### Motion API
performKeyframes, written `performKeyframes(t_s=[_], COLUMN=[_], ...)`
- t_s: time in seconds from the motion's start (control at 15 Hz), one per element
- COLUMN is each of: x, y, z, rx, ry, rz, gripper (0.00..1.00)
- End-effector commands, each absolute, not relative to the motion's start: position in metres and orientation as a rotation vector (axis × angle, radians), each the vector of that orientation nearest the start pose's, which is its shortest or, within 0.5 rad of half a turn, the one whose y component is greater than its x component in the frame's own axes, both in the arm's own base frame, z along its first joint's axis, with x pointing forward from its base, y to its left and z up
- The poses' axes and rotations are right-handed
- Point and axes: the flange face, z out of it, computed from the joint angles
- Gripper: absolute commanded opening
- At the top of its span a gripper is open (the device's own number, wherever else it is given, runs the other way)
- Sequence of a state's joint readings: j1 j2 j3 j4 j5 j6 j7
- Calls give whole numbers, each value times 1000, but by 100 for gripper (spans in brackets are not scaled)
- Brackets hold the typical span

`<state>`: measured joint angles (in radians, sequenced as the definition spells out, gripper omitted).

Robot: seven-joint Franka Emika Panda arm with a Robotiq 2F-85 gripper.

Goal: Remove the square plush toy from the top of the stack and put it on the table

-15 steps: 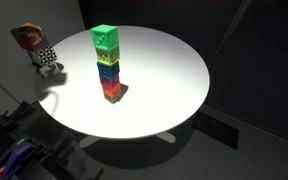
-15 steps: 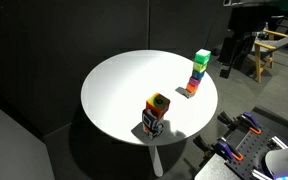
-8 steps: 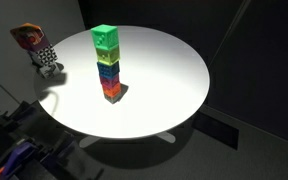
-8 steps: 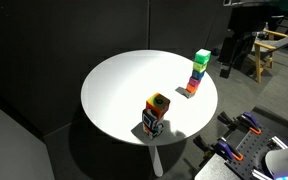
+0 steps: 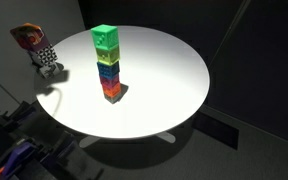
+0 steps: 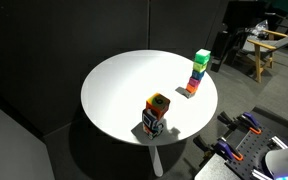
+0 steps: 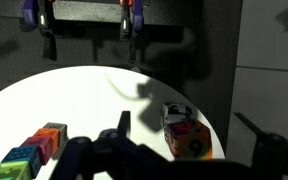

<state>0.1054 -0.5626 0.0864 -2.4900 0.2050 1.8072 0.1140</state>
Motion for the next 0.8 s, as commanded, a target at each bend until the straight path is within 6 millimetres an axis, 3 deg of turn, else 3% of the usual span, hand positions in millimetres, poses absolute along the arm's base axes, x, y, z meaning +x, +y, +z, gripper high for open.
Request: performKeyframes(t_s=[0.0, 0.73], x=[371, 426], y=[93, 110], z=[476, 459], rx=[-3023, -3127], ry=[-16, -43], rz=[136, -65], gripper=[100, 100])
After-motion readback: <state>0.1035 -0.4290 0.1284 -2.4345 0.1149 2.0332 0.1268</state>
